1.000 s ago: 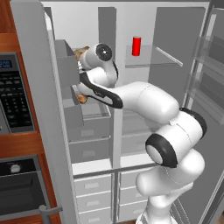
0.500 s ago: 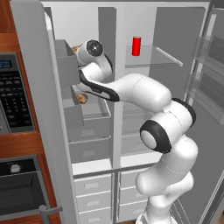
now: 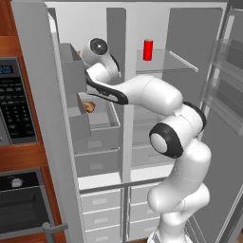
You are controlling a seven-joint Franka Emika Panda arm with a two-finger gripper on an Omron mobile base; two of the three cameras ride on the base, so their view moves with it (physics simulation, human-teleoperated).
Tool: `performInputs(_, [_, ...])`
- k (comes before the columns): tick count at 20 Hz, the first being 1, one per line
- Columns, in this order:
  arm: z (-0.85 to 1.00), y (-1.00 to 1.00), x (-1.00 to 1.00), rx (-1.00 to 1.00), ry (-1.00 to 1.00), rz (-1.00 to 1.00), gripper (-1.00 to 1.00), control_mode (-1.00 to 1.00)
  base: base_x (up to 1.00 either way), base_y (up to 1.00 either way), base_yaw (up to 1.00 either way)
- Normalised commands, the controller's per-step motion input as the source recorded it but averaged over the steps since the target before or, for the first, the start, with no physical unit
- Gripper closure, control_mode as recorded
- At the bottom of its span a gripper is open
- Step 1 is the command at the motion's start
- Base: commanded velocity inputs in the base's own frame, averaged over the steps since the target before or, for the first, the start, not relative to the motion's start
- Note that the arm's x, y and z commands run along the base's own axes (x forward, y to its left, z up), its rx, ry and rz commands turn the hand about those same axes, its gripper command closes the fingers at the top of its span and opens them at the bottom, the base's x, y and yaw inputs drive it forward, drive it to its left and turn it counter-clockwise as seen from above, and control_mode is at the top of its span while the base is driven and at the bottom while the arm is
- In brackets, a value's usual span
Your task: There's a chicken drumstick in the fridge that needs to be moved to the freezer for freezing. Pick up the chicken drumstick from the fridge, place it on any shelf in the freezer, and close the fridge and freezer doors when done.
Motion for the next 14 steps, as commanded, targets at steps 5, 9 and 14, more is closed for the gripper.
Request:
performInputs(5, [-0.47,0.02,0.14,0.00,0.00,0.00,-1.00,-1.00,0.00,0.00,0.00])
performInputs(9, [-0.28,0.00,0.00,0.00,-0.03,0.00,-1.00,-1.00,0.00,0.00,0.00])
performInputs(14, [-0.01,0.00,-0.12,0.02,-0.02,0.00,-1.00,-1.00,0.00,0.00,0.00])
